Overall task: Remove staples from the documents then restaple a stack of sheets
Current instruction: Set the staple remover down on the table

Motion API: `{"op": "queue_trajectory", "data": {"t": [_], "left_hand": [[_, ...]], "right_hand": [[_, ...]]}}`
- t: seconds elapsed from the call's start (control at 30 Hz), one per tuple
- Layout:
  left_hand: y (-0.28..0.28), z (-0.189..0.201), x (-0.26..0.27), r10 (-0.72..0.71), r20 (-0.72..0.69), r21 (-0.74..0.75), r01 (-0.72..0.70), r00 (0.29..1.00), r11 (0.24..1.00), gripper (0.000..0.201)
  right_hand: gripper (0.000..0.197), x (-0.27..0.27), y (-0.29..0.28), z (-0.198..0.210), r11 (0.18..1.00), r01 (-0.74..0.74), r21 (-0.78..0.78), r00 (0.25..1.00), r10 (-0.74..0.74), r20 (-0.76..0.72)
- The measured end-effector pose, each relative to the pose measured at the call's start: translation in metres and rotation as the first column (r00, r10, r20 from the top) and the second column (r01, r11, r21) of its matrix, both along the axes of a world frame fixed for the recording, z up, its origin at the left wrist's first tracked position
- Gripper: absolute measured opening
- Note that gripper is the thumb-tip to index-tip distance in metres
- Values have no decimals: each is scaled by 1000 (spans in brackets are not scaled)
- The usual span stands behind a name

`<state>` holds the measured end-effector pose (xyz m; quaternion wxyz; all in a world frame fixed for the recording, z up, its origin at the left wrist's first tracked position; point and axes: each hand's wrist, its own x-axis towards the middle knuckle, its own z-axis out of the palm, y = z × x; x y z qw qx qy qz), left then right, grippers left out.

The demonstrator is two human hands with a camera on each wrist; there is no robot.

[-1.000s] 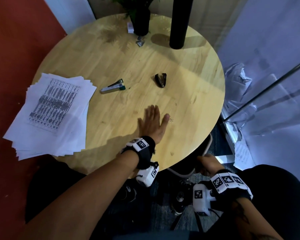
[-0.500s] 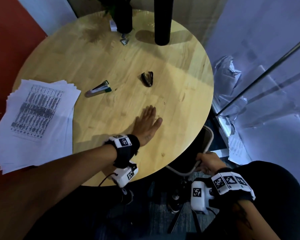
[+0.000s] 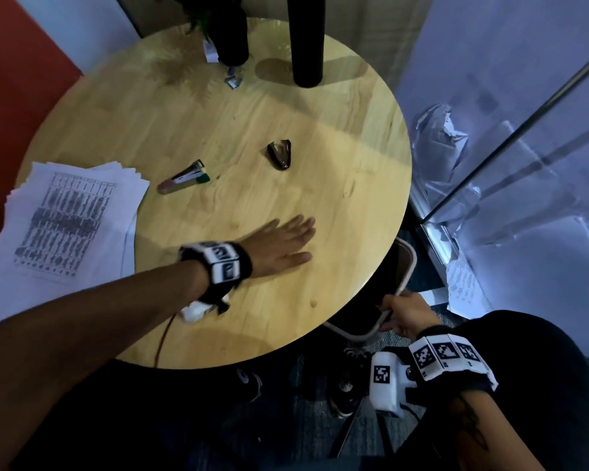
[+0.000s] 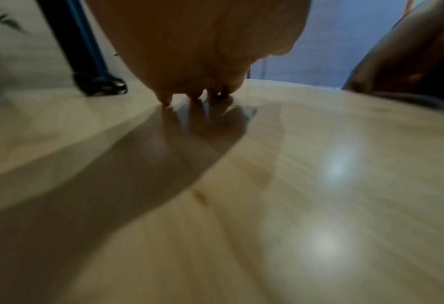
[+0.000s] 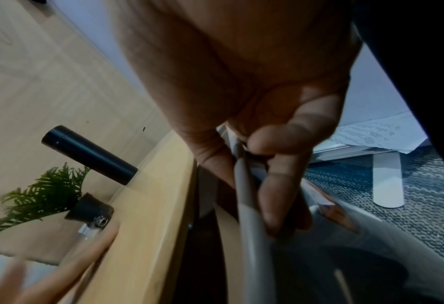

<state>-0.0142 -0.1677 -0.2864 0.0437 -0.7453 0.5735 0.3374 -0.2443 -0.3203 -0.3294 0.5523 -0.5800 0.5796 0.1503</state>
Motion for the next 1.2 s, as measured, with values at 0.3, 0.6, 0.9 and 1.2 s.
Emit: {"op": "queue_trajectory", "data": {"t": [0.3,0.6,0.9,1.2], "left_hand": [[64,-31,-32,929,-74,-185,-920,362,344,64],[-43,-25,-86,672,-245,-137,-711,699,689,82],[-3,-10,-59,789,-614,-180,-969,-22,-167,63],[36,-31,-83,999,-4,-261,-965,41,38,59]], "right_hand": [[13,-10,-8,16,998,61,-32,998,-61,-19],[8,-16,-22,36,996,38,-80,999,-39,-16],[3,-17,-22,38,996,71,-57,997,-72,-5],[10,-17,-21,35,994,92,-63,996,-91,18]]}}
